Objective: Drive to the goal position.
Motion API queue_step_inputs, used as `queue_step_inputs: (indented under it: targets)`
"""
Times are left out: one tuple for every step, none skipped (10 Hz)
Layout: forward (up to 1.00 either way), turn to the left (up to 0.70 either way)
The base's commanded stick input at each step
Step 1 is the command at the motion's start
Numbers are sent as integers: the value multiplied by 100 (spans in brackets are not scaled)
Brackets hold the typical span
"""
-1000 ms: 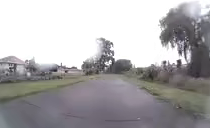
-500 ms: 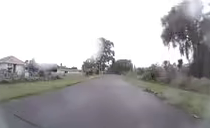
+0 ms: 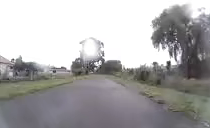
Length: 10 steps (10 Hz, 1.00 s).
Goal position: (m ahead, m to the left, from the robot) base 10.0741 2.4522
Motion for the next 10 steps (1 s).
queue_step_inputs:
  targets:
    - [85,0]
    - [85,0]
    - [85,0]
    - [85,0]
    - [85,0]
    - [85,0]
    - [85,0]
    - [85,0]
    - [85,0]
    - [85,1]
